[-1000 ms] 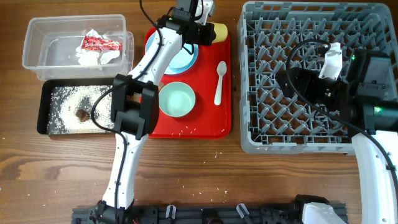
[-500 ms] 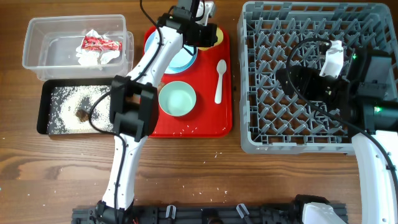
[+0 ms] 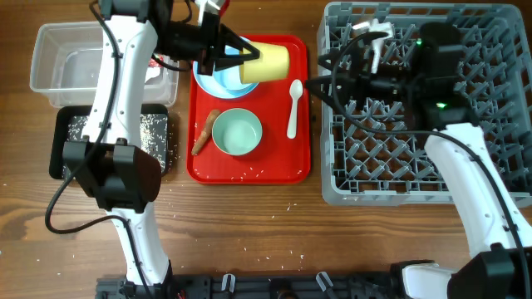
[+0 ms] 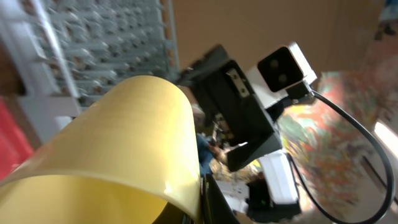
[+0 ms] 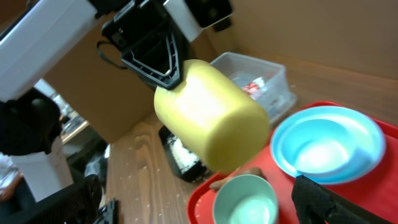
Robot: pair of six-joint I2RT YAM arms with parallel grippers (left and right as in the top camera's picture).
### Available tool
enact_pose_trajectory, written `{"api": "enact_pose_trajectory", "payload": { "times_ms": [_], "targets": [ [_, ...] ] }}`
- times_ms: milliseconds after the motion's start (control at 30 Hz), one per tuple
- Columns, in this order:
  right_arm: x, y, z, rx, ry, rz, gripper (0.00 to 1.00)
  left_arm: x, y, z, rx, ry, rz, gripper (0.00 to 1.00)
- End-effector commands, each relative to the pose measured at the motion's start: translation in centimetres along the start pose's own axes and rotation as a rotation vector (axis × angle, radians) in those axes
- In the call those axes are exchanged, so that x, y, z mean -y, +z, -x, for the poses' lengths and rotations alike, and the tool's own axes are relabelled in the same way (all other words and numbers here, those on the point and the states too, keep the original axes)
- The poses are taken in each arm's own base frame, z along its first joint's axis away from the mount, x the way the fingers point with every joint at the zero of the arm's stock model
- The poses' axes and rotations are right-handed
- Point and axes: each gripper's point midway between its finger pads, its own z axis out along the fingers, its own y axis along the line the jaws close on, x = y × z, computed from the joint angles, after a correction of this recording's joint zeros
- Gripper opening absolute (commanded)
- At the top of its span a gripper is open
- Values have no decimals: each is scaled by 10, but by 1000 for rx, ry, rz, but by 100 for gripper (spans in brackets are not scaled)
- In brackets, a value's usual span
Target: Sort waste into correct bins and load items into the dishwasher rack
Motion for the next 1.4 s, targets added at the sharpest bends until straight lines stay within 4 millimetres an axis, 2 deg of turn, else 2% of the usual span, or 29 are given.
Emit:
{"api": "enact_pose_trajectory", "payload": {
  "times_ms": [0,167,267,333,433,467,633,833,933,1033,1100,1133,1167,1233,1267,1300,1367],
  "targets": [
    [-5,16,-7,-26,10,74,100,20,23,-14,-60,42,-75,4],
    [7,23,-11,-28,4,102,100,27,45,-26,-118,27,-77,4],
    [-6,22,-10,-30,-10,191,99,27,45,-26,-119,28,-74,4],
    [-15,20,-9,-28,-38,244,93,27,45,-26,-119,28,-74,4],
    [-23,18,-9,-32,-55,293,74,27,45,-27,-119,28,-75,4],
    [-24,18,-10,-35,-49,300,72,27,45,-27,-119,28,-75,4],
    [-14,22,-22,-55,14,297,72,27,45,-27,-119,27,-80,4],
    [-16,21,-22,-56,8,316,71,27,45,-27,-119,29,-79,4],
    [-17,21,-20,-50,-10,317,51,27,45,-27,-119,29,-76,4],
    [-13,18,-14,-39,10,302,48,23,46,-27,-121,30,-52,9],
    [-7,13,-11,-30,25,284,45,23,46,-27,-121,30,-51,13],
    [0,8,-9,-23,57,258,44,21,46,-27,-121,30,-45,20],
    [8,4,-8,-14,88,226,44,20,46,-27,-122,32,-36,21],
    [40,-17,-5,25,187,98,44,19,46,-22,-113,75,-32,22],
    [49,-24,-5,37,219,60,44,18,47,-19,-107,103,-27,24],
    [64,-33,-8,49,288,-9,44,12,47,-14,-98,145,4,27],
    [82,-44,-16,56,405,-124,44,-1,48,0,-69,246,87,26]
  ]
}}
